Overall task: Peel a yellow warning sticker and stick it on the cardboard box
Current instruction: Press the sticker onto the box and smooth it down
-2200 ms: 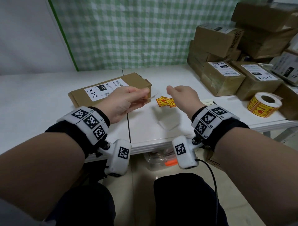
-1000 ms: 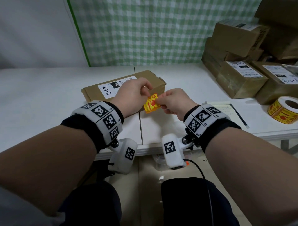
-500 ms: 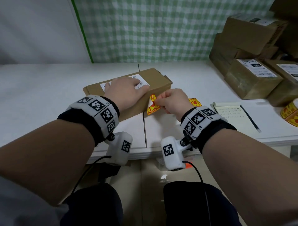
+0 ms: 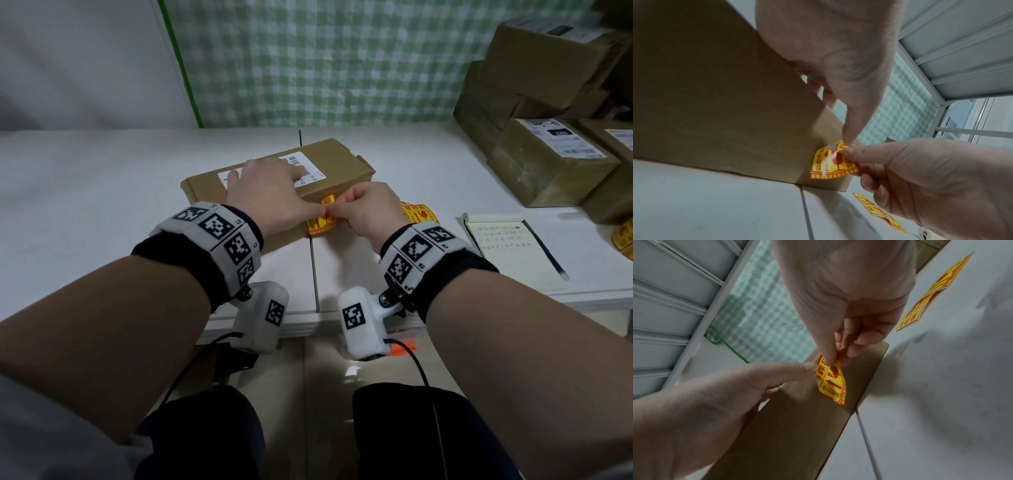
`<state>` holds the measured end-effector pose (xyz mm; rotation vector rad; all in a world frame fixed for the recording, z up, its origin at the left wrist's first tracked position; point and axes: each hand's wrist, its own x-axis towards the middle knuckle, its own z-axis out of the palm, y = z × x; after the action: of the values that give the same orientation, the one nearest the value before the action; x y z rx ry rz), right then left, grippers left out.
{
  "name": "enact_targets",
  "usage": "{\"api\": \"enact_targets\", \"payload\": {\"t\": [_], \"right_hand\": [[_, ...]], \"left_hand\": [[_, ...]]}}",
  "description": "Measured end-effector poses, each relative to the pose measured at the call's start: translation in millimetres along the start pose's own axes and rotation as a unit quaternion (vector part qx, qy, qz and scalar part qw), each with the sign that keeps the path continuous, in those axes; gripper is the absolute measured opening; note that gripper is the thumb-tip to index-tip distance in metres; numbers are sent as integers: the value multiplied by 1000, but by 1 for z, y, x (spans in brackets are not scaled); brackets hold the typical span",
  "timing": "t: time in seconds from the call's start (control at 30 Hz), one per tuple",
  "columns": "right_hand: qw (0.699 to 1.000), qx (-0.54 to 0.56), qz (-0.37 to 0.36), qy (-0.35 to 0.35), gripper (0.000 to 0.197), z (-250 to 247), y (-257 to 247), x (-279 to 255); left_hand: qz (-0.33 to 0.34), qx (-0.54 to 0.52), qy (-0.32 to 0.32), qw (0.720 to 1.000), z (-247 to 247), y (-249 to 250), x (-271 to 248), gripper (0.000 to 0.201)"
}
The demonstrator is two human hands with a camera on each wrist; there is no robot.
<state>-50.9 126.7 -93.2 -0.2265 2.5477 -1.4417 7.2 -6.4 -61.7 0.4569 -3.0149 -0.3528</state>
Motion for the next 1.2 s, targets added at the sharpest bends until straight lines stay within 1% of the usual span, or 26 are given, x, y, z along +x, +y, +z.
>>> {"api": "enact_targets", "payload": {"t": [0.07,0.13,0.37,0.43,0.47,0.53,0.6,0.67,0.73,0.8,0.87,1.0,1.1,1.2], "right_hand": [[1000,9,-1,5,25,2,1,1],[1000,16,-2,6,26,4,3,3],[1000,31,0,2,25,2,7,7],[1000,13,8,19,25,-1,9,6],[999,-1,13,42,29,-2,9,6],[995,-12,22,97,47,-4,9,4],[992,-16,19,121,71,-5,7,5],[994,-23,0,104,91,-5,5,8],[997,-29,-23,61,101,-5,1,10],[999,-20,-31,18,102,-5,-1,11],[999,-7,-31,1,101,-6,-4,10],[999,8,-30,14,100,-8,-6,9],[998,-13,-47,26,95,-13,-7,6],[997,-12,-65,29,87,-17,-7,3]], "left_hand": [[-2,-2,2,1000,1,-1,1,73],[-4,-6,4,1000,1,-1,2,72],[10,17,6,1000,1,-1,-1,72],[17,24,2,1000,-1,-3,1,71],[25,27,-6,999,-2,-4,2,70],[39,35,-30,998,-5,-8,6,72],[40,50,-48,997,-7,-12,10,78],[19,65,-61,996,-7,-15,11,85],[-5,79,-81,994,-8,-15,10,90],[-19,86,-92,992,-11,-13,8,95],[-28,83,-94,992,-17,-12,9,99],[-37,70,-107,991,-31,-12,12,102],[-28,50,-124,991,-43,-12,10,96],[-41,14,-141,989,-53,-13,9,90]]}}
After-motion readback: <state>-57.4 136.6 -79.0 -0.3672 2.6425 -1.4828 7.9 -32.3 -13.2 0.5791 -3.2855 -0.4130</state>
